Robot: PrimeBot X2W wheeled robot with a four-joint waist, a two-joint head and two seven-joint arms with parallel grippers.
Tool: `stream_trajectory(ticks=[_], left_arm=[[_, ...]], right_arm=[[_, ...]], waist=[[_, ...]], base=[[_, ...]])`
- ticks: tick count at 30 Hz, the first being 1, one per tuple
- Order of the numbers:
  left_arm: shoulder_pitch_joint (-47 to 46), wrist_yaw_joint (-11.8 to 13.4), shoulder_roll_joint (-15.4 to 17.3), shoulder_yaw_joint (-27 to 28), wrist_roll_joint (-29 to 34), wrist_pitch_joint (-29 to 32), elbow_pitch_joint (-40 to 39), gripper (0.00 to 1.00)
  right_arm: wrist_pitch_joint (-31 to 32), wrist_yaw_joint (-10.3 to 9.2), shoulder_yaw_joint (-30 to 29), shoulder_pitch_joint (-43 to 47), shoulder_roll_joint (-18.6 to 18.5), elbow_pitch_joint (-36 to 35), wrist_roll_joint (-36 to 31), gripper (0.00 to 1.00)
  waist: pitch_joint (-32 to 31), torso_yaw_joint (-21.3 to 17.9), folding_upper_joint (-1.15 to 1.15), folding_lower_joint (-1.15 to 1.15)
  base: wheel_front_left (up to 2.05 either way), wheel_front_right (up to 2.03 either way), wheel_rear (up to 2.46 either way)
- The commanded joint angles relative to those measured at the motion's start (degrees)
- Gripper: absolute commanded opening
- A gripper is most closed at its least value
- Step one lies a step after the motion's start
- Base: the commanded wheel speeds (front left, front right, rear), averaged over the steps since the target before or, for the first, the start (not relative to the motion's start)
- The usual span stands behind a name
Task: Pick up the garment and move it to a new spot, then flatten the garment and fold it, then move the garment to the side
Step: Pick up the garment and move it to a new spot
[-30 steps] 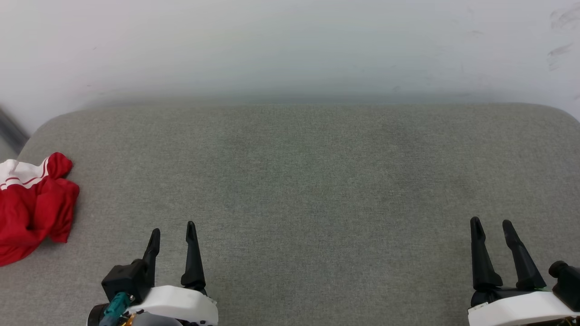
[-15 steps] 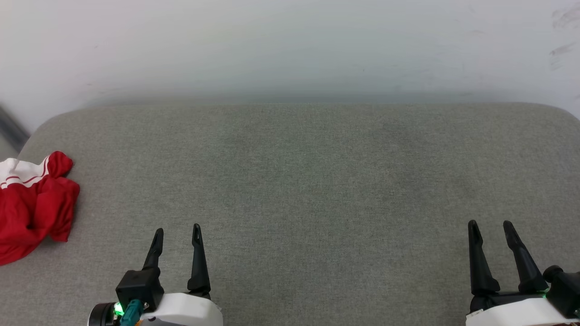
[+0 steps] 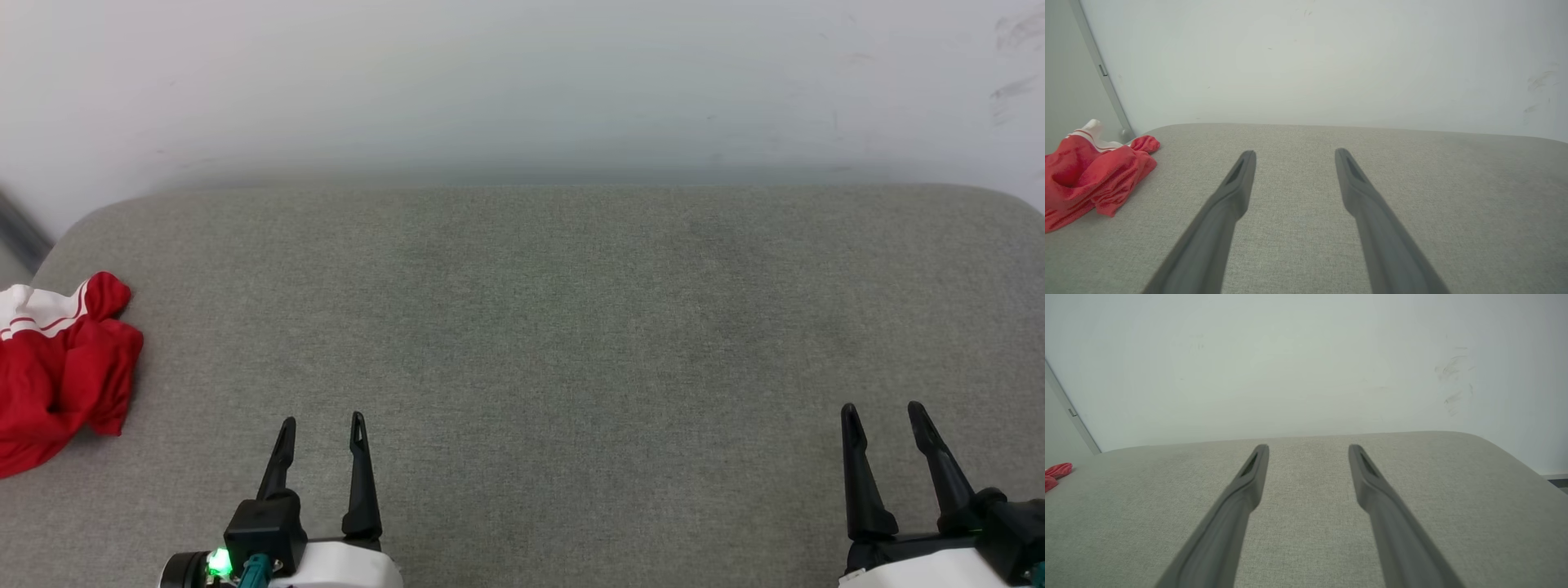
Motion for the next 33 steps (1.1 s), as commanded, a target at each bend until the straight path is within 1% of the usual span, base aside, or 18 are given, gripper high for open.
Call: stream_trajectory(ticks=[1,11,14,26,33], left_arm=[[0.4,0.1,-0.1,0.1,1.2,-0.5,0.0,1.0],[1.1,-0.5,-0.7,0.9,4.6,-1.5,0.7,1.0],[1.1,-0.6,-0.8,1.2,4.0,-1.5,1.1,1.0],[0.3,-1.4,-1.0,1.9,3.6,-1.4,1.9,1.0],[-0.6,-0.6,-1.0,2.4,2.3,-1.4,1.7,1.0]], right_arm=[[-0.5,-0.02,0.1,0.9,0.0,-0.6,-0.8,1.0],[-1.5,-0.02,0.2,1.7,0.1,-0.3,-2.8,1.0],[-1.4,-0.02,0.2,1.7,0.1,0.0,-1.6,1.0],[-1.4,-0.02,-0.3,1.6,0.1,0.1,-0.7,1.0],[-1.4,-0.02,0.1,1.0,0.1,-0.6,-1.0,1.0]], waist=[[0.0,0.0,0.0,0.0],[0.2,0.0,0.0,0.0],[0.2,0.0,0.0,0.0],[0.6,0.8,0.0,0.0],[1.2,3.0,0.0,0.0]], base=[[0.0,0.0,0.0],[0.0,0.0,0.0],[0.0,0.0,0.0],[0.0,0.0,0.0],[0.0,0.0,0.0]])
